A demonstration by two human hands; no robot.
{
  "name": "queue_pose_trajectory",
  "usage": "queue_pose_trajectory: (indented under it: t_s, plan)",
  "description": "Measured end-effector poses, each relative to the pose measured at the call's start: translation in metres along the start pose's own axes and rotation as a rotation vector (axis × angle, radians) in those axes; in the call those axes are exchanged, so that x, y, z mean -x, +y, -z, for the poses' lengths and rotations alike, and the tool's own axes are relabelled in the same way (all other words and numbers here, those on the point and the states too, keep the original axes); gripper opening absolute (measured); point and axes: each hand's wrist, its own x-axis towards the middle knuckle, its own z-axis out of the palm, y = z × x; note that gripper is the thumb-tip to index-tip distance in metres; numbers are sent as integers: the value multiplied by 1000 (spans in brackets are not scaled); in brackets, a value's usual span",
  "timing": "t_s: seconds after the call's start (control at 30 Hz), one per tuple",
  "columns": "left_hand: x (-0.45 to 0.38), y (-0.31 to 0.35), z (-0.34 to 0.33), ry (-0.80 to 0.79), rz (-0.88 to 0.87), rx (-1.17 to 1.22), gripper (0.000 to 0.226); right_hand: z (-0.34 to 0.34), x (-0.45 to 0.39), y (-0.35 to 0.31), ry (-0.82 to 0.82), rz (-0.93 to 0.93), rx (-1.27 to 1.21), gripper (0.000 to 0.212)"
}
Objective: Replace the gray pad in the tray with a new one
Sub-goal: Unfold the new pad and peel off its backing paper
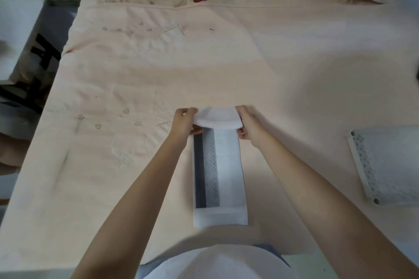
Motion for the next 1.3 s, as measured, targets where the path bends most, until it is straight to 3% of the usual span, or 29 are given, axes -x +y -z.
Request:
queue_pose_trajectory:
  t_s: [0.1, 0.2, 0.43, 0.53, 0.63, 0.7, 0.8, 0.93, 1.0, 1.2, 1.3]
  plan:
    - [-13, 19, -3, -34, -44, 82, 20, -1, -2, -23, -68, 38, -131, 55]
    - [-32, 33, -6, -53, -50, 43, 33, -4, -12, -38, -21, 107, -127, 59]
    - [-73, 43, -12, -143, 42, -134, 46, -16, -46, -41, 27, 104, 6, 47]
    - [-83, 41, -13, -115, 56, -162, 33, -18, -53, -37, 59, 133, 29, 34]
    - [-91, 35, -14, -106, -49, -225, 13, -21, -56, -37, 71, 186, 121, 21]
    - [-90, 32, -17, -82, -151, -401, 19, -22, -53, -38, 89, 213, 252, 15]
    - [-77, 20, -29, -9, -375, -886, 29, -24, -36, -28, 112, 199, 428, 20]
    - [-54, 4, -58, -100, -460, -1289, 47, -28, -1, 8, 89, 149, 621, 22]
    - [-48, 1, -68, -96, -427, -1382, 61, -31, 14, 23, 153, 136, 700, 13]
    - [-34, -7, -83, -35, -287, -1439, 79, -36, 44, 50, 119, 79, 803, 60]
    - [-28, -9, -81, -36, -288, -1490, 81, -40, 50, 58, 111, 92, 720, 44]
